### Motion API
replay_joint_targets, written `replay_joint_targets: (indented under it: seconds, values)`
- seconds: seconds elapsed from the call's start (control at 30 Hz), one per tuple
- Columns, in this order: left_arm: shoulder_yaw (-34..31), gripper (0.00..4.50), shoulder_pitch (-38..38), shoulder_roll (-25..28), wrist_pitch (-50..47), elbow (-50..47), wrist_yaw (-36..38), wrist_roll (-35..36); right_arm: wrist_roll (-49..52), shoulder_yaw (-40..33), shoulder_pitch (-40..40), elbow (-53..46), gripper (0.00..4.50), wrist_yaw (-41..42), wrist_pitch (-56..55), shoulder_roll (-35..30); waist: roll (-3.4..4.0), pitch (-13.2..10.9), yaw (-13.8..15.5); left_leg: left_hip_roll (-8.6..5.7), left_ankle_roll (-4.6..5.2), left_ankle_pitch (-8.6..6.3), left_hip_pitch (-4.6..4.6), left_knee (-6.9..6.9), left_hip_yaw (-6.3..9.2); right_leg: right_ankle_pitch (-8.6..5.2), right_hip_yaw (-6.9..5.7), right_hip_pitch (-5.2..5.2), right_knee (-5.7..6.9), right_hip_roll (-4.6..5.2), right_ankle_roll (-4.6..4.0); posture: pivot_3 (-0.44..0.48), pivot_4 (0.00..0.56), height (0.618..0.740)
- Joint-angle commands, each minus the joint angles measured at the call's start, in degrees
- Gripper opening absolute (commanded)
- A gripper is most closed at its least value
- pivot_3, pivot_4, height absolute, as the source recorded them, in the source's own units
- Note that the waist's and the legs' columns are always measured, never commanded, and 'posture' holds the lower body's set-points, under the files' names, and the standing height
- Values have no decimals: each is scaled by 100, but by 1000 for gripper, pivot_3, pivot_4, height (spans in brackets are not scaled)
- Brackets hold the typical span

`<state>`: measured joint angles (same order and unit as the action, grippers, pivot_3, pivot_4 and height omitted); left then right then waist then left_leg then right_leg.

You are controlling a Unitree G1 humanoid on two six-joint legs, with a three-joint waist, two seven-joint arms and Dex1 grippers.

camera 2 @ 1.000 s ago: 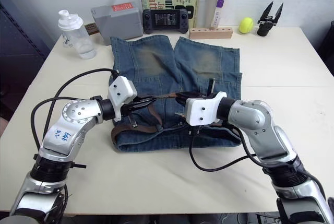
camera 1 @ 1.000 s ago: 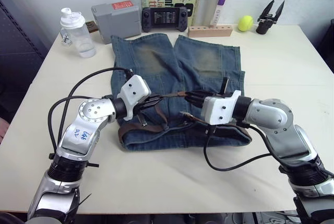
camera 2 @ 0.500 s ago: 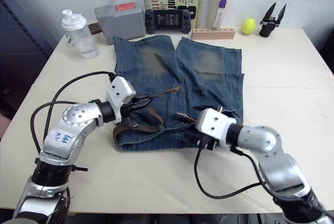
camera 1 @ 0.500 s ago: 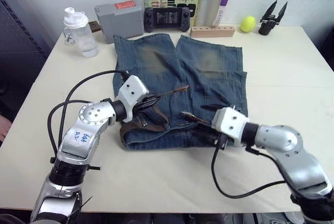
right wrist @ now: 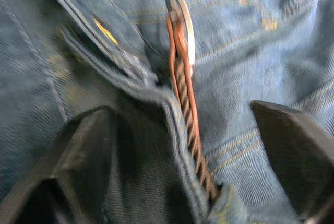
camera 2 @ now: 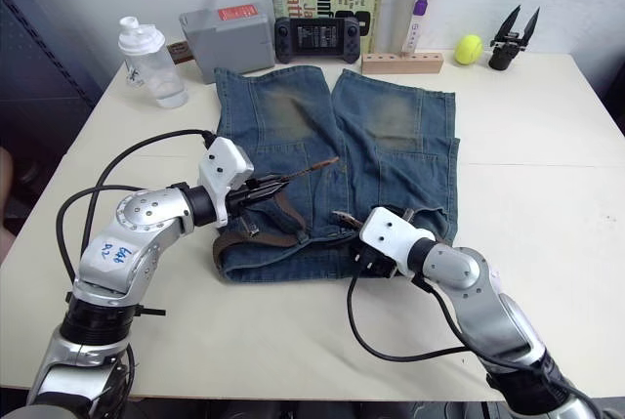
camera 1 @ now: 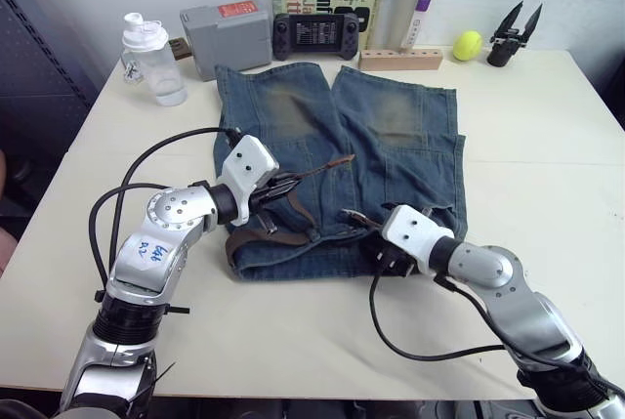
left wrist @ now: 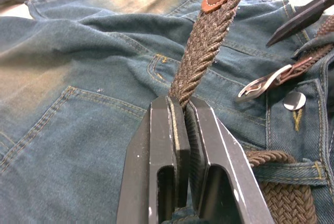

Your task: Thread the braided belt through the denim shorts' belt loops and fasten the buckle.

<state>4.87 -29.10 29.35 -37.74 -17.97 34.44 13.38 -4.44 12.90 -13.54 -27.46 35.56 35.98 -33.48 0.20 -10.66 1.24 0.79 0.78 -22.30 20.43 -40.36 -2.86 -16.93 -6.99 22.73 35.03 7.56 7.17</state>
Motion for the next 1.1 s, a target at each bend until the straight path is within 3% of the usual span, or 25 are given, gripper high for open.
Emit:
replay_joint_targets:
  seconds: [0.03,0.2,0.67,1.1]
  values:
    - [-51,0,-13,-22,-35,-340,-46,64,126,-151,-142,-164,2430,-90,606,128,0,0,0,0,0,0,0,0,0,0,0,0,0,0,0,0,150,731]
    - [7,0,25,-2,-121,-398,-17,50,240,-172,-285,-220,51,-137,1112,231,0,0,1,0,0,0,0,0,1,0,0,0,1,0,0,0,150,731]
    - [272,0,487,440,-1346,-909,484,571,746,-616,-770,-427,30,-707,2401,1028,1,0,-14,1,-1,0,0,0,3,0,2,1,2,-1,0,0,150,731]
    - [220,0,-10,-409,-2938,-687,-715,496,505,-154,-1009,-860,30,-1141,2326,844,3,2,5,-4,-1,0,0,0,2,0,9,1,3,-1,0,0,150,731]
